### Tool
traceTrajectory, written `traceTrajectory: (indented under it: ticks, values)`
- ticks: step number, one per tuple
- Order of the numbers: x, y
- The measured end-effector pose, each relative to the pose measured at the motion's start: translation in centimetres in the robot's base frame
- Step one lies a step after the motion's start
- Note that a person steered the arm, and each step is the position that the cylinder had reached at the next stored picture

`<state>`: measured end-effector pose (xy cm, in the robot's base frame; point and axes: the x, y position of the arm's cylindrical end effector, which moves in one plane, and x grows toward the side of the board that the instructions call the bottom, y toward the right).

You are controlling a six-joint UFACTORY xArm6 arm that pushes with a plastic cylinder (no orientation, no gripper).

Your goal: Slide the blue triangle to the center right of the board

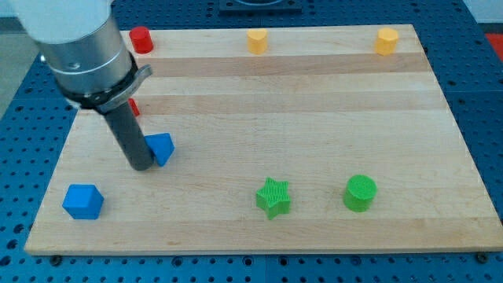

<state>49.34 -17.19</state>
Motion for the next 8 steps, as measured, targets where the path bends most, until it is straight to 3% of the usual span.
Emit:
traceTrajectory:
  ticks: [2,5,7,8]
  values:
    - [-4.3,2.1]
    - [-7.2,13.8]
    - [-11.3,16.2]
    - [-11.4,19.7]
